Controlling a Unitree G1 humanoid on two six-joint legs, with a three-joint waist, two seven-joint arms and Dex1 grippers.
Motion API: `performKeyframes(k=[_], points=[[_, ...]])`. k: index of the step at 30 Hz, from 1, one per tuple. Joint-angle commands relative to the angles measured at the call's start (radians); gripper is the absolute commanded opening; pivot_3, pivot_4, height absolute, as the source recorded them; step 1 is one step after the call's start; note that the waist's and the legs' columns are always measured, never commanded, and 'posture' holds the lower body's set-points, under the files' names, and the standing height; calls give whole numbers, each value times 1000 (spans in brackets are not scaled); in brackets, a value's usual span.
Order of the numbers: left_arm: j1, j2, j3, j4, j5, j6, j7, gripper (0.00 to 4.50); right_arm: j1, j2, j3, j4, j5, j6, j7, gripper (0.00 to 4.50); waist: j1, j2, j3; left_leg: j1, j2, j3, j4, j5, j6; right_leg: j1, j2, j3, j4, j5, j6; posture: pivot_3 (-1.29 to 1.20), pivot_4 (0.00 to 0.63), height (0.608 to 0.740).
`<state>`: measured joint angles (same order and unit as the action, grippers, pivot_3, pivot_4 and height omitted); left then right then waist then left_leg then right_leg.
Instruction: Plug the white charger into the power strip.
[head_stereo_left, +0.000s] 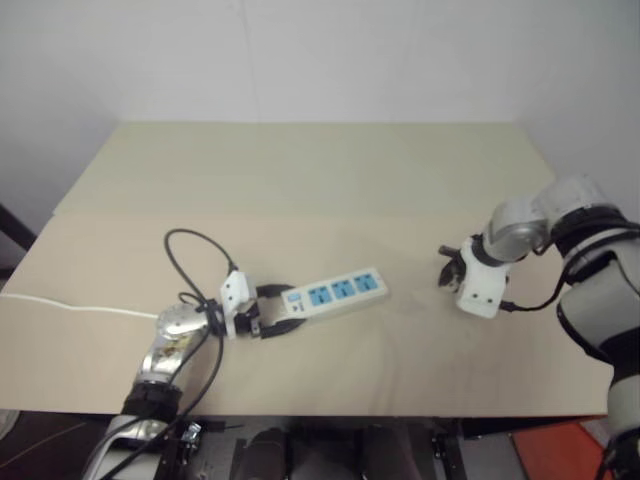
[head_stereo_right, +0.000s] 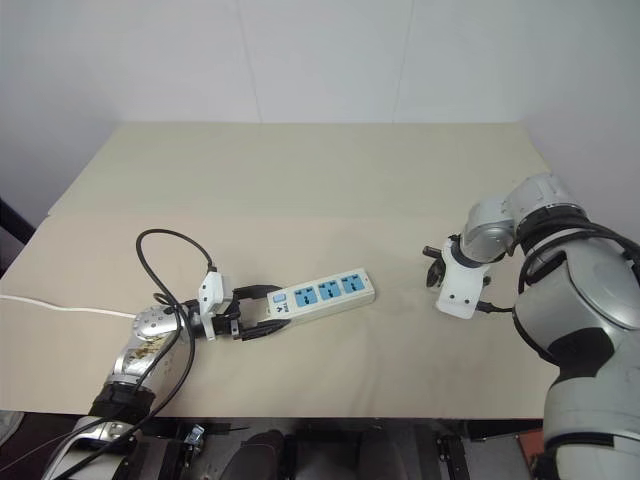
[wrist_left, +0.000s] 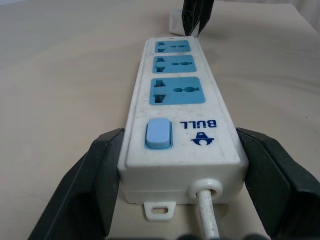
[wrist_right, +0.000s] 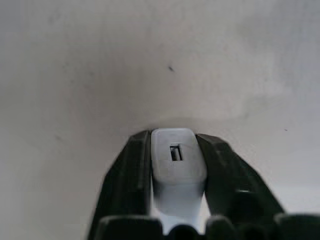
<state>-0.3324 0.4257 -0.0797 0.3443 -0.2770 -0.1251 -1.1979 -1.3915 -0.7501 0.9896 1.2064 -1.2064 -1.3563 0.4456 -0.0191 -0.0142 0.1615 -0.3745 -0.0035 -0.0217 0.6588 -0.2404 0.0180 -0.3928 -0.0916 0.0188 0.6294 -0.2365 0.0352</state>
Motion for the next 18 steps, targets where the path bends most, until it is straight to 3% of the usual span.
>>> performKeyframes(k=[1,6,8,12,13,15,18], points=[[15,-2,-30,-11,9,17,-12,3227,-31,-13,6,-4,-10,-14,-25,1117,1,0,0,0,0,0,0,0,0,0,0,0,0,0,0,0,150,740],[-8,4,-35,1,3,10,-46,3227,-26,-30,-85,54,136,-29,44,1117,0,0,0,0,0,0,0,0,0,0,0,0,0,0,0,0,150,740],[-36,5,-35,30,5,-6,-67,3227,-11,-28,-202,136,305,-25,147,1117,0,0,0,0,0,0,0,0,0,0,0,0,0,0,0,0,150,740],[-103,3,-43,103,5,-31,-133,3227,63,24,-585,265,749,88,568,1117,-1,0,0,1,1,1,0,0,0,4,1,-2,-3,0,0,0,150,740],[-119,1,-48,122,6,-35,-150,3227,107,36,-660,205,883,170,683,1117,-2,-1,1,1,1,1,0,0,0,5,0,-2,-3,0,0,0,150,740],[-159,-9,-61,178,16,-66,-188,3227,264,37,-773,-121,1193,508,867,1117,0,-1,0,1,1,0,0,0,0,7,1,-2,-4,1,0,0,150,740],[-220,-17,-78,270,34,-116,-243,3227,512,-11,-873,-699,1548,1110,903,1117,12,2,0,-3,2,-4,2,0,0,4,0,-4,0,1,0,0,150,740]])
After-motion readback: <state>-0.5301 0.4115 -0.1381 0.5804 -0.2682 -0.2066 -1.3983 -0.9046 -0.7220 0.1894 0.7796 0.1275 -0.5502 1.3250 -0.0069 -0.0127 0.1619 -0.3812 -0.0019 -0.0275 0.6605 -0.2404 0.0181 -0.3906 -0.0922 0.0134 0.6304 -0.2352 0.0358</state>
